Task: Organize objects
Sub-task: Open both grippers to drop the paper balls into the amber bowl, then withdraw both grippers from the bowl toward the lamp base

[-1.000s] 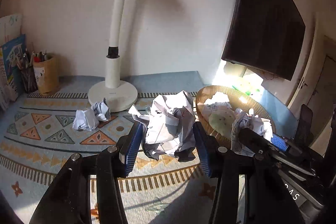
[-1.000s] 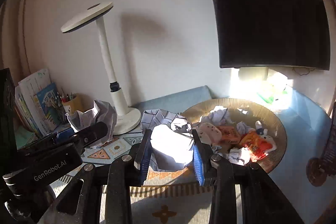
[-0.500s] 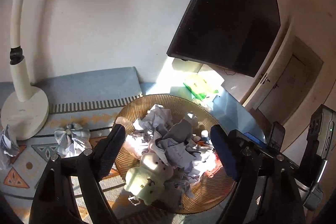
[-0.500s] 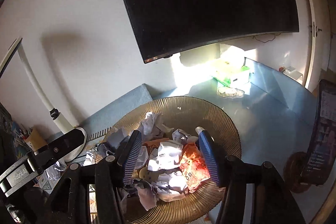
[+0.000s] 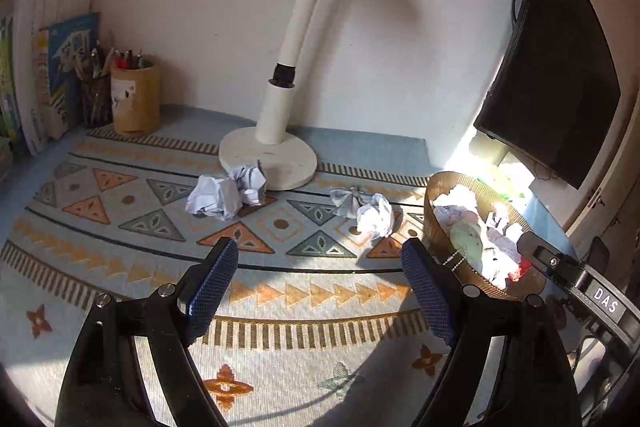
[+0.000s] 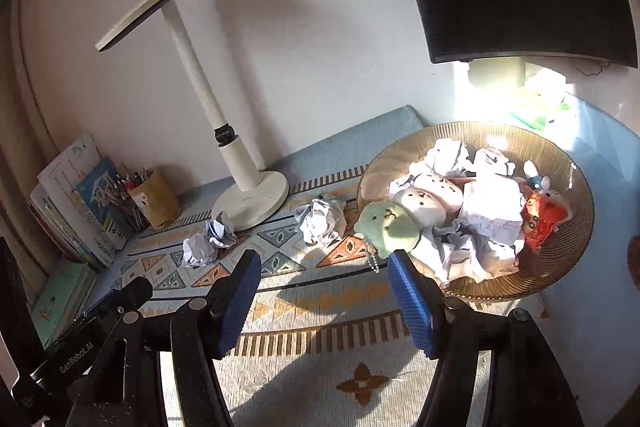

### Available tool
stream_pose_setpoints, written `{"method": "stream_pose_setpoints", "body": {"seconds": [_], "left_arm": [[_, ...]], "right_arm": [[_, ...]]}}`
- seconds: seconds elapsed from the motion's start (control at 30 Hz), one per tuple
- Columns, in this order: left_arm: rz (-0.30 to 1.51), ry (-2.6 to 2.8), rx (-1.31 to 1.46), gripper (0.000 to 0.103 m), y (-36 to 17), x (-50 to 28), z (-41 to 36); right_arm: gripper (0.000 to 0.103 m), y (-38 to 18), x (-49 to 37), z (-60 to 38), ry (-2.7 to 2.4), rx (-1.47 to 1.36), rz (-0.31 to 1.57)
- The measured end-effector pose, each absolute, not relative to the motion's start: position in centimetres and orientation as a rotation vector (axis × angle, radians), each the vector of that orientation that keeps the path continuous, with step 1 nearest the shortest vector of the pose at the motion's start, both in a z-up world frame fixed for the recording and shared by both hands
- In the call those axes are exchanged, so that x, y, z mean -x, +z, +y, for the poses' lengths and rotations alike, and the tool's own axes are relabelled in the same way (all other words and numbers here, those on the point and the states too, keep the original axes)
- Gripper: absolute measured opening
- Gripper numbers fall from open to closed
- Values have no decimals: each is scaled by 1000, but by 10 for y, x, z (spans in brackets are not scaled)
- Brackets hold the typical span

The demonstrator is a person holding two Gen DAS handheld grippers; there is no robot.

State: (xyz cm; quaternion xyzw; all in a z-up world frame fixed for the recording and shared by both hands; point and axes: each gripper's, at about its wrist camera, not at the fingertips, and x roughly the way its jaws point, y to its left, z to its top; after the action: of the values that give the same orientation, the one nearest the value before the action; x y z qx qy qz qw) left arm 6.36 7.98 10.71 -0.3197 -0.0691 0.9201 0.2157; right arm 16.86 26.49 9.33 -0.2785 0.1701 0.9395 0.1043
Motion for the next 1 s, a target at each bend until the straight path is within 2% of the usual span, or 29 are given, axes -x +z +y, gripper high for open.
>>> {"method": "stream_pose_setpoints", "body": {"seconds": [0.1,0.17,0.27,0.33,0.63,0.7,0.77,1.0], "left_arm": [[-150,2658,880,83,87,-70,50],[-119,2715,847,83,76,-70,38],[-85,2794,805,83,58,-67,30],[-84,2752,897,83,50,-56,31],[-203,2666,978,85,42,-46,21],[-196,2663,977,85,41,-47,22],[-176,2665,978,85,41,-47,25],[-114,2667,968,85,42,-51,32]], "right_arm": [[64,65,-161,230,2793,794,424],[64,50,-162,209,2786,714,279],[64,29,-150,196,2778,811,170],[64,30,-150,192,2807,796,141],[68,21,-143,206,2798,902,255],[76,22,-143,205,2793,901,246],[79,22,-143,203,2789,895,233],[79,22,-142,204,2791,904,234]]}}
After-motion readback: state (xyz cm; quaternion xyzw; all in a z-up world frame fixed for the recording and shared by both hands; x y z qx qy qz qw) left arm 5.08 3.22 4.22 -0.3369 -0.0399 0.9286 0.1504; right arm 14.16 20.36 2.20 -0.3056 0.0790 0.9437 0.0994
